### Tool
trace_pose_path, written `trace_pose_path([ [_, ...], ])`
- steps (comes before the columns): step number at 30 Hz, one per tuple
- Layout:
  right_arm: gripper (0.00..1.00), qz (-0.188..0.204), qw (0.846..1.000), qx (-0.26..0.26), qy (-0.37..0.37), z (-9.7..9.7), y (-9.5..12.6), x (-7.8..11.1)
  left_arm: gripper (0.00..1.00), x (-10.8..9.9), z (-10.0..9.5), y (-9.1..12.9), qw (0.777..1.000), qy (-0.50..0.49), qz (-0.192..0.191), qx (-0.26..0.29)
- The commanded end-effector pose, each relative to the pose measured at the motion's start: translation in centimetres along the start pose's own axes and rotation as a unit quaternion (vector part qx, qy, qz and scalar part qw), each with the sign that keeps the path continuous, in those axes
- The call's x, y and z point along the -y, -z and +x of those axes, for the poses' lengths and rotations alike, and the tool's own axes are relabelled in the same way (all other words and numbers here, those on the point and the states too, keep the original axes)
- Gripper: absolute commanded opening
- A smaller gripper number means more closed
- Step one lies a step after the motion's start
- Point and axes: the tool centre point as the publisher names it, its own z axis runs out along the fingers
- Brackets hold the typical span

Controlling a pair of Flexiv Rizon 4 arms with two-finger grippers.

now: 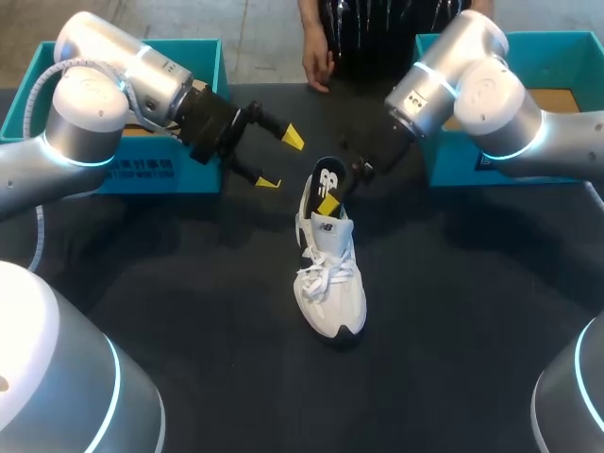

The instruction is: Take the shoe out of the shoebox, open the shoe tongue, remove and reinsert the insole, then place the shoe into the shoebox

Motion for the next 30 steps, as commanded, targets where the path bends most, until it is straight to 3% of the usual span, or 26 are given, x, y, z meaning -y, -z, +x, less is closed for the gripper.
trace_pose_path([
  [1, 0.0, 0.001, 1.0, 0.008, 0.002, 0.5, 0.6, -0.1, 1.0, -0.1, 0.2, -0.1, 1.0, -0.001, 0.001, 0.001],
  [4, 0.0, 0.001, 1.0, 0.011, 0.005, 0.5, 0.7, -0.1, 1.0, 0.0, 0.1, -0.1, 1.0, -0.002, 0.002, 0.001],
  [5, 0.05, 0.001, 1.0, 0.011, 0.006, 0.5, 0.7, -0.1, 1.0, 0.0, 0.1, -0.1, 1.0, -0.002, 0.002, 0.001],
  [6, 0.22, 0.0, 1.0, 0.01, 0.007, 0.5, 0.6, -0.1, 1.0, 0.1, 0.1, -0.1, 1.0, -0.002, 0.003, 0.0],
  [9, 0.3, 0.0, 1.0, 0.007, 0.007, 0.6, 0.3, 0.1, 1.0, 0.1, 0.0, -0.2, 1.0, -0.003, 0.003, -0.001],
  [30, 0.42, 0.015, 1.0, -0.002, -0.004, 0.0, -1.3, 1.2, 1.0, 0.6, -0.3, -0.5, 1.0, -0.008, 0.007, -0.003],
])
